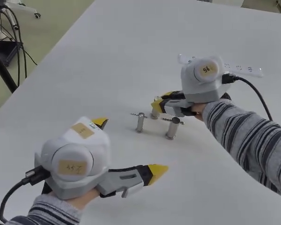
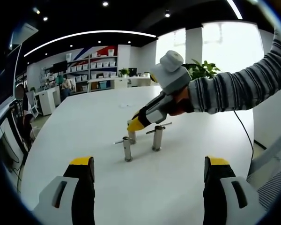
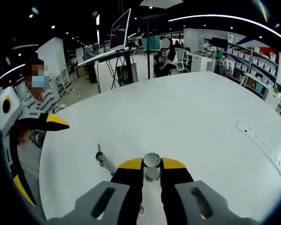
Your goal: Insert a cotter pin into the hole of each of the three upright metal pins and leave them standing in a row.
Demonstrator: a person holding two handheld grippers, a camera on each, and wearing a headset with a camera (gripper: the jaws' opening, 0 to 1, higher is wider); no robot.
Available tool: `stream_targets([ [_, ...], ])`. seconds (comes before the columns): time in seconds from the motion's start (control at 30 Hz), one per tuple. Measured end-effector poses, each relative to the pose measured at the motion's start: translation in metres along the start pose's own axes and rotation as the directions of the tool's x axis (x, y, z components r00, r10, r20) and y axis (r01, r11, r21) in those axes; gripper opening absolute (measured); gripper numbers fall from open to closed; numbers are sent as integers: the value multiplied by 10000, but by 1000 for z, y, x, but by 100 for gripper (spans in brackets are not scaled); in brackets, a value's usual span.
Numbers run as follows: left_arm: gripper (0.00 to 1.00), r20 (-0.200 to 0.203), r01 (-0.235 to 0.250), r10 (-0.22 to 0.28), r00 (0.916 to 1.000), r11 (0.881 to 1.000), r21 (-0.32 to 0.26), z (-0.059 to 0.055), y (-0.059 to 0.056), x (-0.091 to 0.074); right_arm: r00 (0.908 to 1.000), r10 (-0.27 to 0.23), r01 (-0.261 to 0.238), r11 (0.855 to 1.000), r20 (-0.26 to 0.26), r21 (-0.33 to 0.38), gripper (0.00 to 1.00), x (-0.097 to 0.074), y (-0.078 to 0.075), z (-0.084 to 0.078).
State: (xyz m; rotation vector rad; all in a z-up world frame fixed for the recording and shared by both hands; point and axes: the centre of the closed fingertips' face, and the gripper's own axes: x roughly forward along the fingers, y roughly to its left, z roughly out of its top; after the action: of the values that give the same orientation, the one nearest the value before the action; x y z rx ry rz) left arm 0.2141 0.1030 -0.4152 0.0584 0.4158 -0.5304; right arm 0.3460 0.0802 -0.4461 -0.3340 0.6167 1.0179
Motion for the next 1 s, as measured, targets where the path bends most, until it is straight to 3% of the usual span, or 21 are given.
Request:
stream_targets([
  [0.33, 97, -8, 138, -137, 9999, 9998, 138, 2, -4, 1, 9967, -796, 802, 9947, -131, 642, 8, -28, -27, -22],
  [0.47, 97, 6, 173, -173, 9998, 9997, 169, 2, -6, 1, 9916, -1261, 1274, 9905, -269, 526, 8, -42, -31, -29],
  [1.0, 96, -27, 296, -295, 9996, 9990, 347, 1, -11, -2, 9732, -2209, 2273, 9658, -635, 1245, 8, -82, -28, -62],
])
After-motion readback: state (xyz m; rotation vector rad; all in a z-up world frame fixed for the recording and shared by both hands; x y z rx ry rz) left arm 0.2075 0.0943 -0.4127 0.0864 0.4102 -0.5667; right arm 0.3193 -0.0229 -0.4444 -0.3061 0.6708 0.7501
